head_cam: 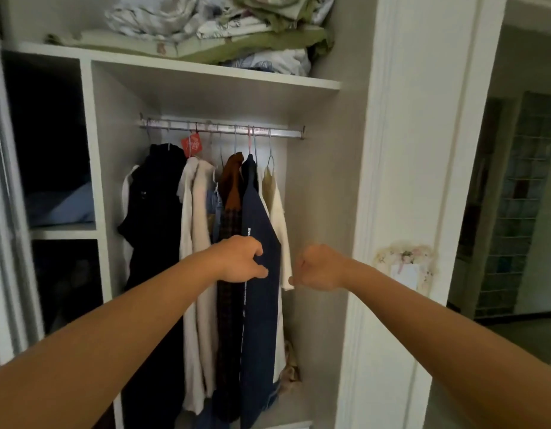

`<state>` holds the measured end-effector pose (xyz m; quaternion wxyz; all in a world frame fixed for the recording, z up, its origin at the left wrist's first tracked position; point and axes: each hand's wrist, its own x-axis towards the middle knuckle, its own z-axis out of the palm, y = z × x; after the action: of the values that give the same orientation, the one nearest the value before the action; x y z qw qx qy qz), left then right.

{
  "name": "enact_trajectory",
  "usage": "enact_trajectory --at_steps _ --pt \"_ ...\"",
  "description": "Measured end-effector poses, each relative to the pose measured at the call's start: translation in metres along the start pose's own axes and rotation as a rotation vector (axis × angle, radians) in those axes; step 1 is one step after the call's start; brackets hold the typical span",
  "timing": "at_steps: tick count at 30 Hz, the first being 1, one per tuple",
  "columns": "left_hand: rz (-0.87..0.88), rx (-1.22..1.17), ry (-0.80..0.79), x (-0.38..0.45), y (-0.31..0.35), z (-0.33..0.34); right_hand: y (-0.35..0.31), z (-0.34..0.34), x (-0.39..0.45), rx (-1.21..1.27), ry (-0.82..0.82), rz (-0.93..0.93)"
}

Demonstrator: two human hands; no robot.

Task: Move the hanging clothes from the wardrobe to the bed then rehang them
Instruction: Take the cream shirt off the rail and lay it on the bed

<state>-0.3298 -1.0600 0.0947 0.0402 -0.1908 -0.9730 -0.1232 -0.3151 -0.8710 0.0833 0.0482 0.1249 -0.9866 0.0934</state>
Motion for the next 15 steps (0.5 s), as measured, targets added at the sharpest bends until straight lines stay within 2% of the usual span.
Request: enact_trajectory --at_steps 4,11,15 --pt "-0.011 0.008 0.124 0.051 -0.007 -0.026 0.015 -0.025 0.052 0.066 0.066 0.011" --pt "0.046 -0.019 0.335 0.124 -0.012 -0.054 0.019 -0.065 0.142 0.034 0.17 0.07" --pt "0.116 0.127 0.357 0.165 -0.018 -0.062 0.012 -0.084 0.194 0.065 0.302 0.107"
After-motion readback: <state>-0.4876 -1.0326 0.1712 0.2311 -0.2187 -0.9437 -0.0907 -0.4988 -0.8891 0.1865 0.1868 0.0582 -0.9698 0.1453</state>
